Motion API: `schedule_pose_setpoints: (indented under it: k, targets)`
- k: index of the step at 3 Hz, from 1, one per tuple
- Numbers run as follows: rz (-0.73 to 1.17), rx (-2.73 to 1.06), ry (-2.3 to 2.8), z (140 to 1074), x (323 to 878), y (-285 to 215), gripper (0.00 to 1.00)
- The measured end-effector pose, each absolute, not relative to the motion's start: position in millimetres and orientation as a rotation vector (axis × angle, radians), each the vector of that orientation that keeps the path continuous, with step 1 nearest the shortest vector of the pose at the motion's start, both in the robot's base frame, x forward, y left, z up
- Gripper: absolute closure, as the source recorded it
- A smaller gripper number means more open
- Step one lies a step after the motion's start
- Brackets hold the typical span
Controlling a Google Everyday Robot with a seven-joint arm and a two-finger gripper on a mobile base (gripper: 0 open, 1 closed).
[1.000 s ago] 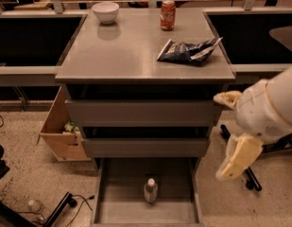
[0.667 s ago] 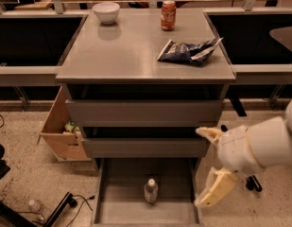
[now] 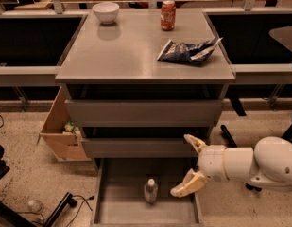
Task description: Pick blue plastic bottle from bottom drawer and place on counter
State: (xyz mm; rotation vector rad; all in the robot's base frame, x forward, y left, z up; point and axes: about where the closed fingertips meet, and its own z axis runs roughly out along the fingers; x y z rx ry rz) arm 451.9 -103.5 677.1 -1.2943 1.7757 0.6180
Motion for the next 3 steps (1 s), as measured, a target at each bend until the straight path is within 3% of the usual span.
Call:
schedule_pose_setpoints:
  k: [2, 3]
  targets:
    - [0.432, -1.075, 1.806, 653, 516, -128, 0.00]
    - [0.449, -1.078, 1.804, 649, 517, -125, 0.00]
